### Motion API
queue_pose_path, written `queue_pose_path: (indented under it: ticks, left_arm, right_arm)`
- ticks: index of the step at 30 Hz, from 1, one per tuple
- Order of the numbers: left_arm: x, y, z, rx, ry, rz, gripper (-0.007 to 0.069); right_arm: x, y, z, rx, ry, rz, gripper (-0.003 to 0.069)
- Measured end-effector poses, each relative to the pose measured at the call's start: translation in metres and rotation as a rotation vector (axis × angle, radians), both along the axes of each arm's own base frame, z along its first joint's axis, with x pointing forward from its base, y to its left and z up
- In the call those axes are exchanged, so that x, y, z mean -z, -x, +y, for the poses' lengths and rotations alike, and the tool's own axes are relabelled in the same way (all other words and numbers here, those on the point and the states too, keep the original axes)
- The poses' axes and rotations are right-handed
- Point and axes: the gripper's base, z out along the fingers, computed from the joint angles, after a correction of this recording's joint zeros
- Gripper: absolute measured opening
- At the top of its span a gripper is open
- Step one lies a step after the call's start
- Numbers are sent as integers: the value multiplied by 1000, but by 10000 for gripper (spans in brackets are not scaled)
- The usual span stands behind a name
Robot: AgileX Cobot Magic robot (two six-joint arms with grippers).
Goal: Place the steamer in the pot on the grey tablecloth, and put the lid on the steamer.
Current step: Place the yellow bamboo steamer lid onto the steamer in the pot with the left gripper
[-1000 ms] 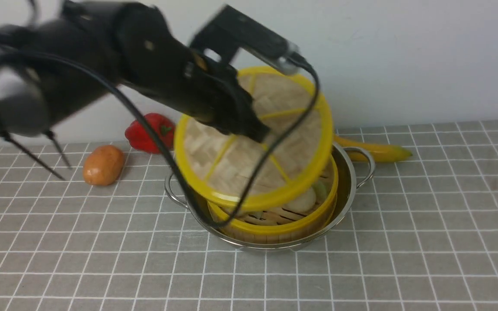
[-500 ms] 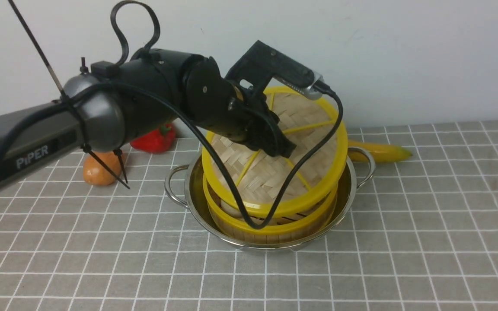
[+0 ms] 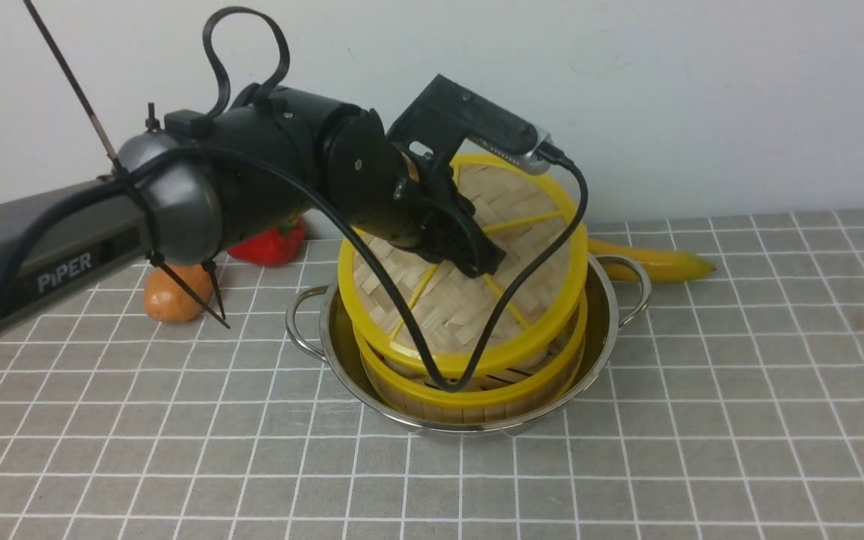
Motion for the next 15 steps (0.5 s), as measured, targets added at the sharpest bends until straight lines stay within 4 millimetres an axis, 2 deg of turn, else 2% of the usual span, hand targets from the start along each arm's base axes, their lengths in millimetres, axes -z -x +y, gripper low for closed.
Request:
queue_pose_path:
  ticks: [15]
  left_arm:
    - [23, -3, -2, -10, -33, 76, 117]
  right_arm:
    - [0, 0, 0, 1, 0, 0, 359]
